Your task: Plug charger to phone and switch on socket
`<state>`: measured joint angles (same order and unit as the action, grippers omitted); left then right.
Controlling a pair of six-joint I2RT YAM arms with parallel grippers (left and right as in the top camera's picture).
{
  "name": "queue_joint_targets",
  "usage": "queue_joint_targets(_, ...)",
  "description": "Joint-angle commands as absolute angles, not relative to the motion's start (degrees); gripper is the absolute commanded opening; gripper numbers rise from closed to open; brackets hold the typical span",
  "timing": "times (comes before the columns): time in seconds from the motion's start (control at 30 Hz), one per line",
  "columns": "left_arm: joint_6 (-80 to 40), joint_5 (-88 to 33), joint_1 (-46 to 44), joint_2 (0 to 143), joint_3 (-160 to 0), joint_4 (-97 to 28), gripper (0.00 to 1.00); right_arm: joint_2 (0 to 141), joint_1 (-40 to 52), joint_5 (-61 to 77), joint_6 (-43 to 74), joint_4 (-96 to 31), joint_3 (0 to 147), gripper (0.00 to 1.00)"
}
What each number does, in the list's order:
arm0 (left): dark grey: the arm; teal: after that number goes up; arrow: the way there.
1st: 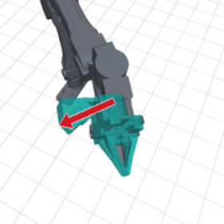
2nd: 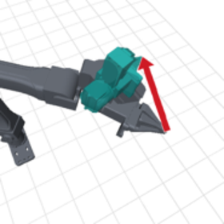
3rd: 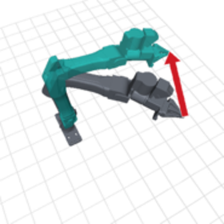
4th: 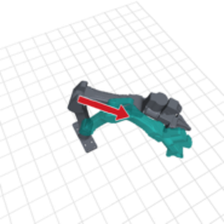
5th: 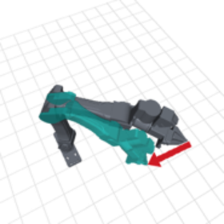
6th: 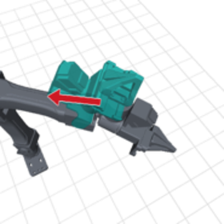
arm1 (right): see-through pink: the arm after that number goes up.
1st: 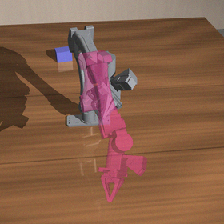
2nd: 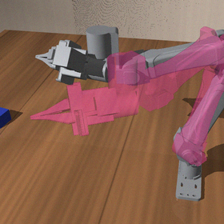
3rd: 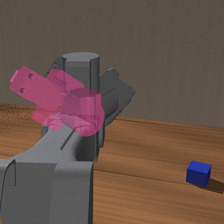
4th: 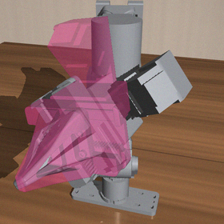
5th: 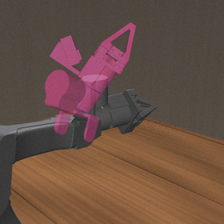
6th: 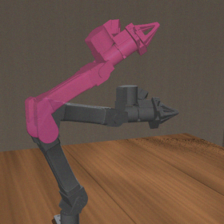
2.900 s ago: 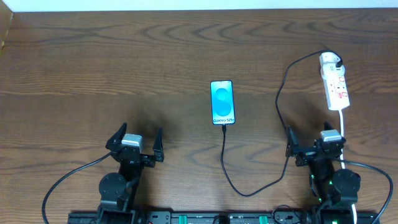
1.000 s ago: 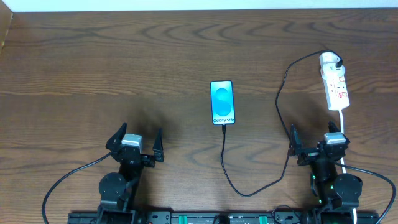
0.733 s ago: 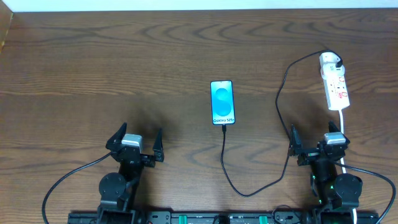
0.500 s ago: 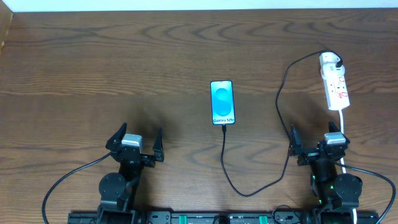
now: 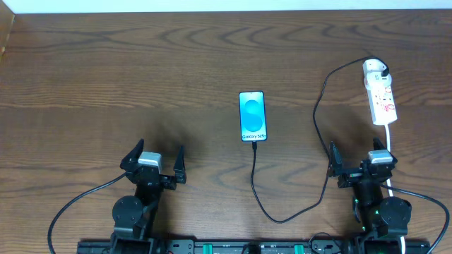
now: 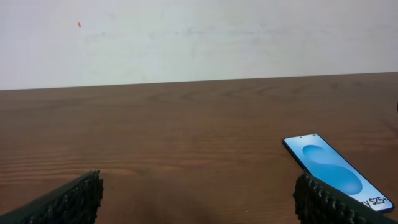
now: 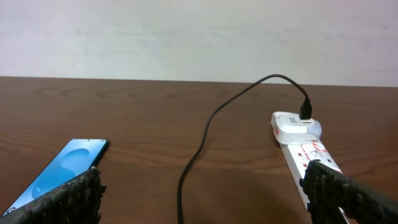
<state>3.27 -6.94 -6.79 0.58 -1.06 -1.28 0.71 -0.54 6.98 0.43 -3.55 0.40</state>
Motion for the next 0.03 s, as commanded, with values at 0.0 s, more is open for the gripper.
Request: queue_joint_targets(0.0, 3.8, -7.7, -6.5, 0.2, -0.2, -3.4, 0.98, 0.3, 0.0, 6.3, 0.6, -3.9, 0.3, 0.99)
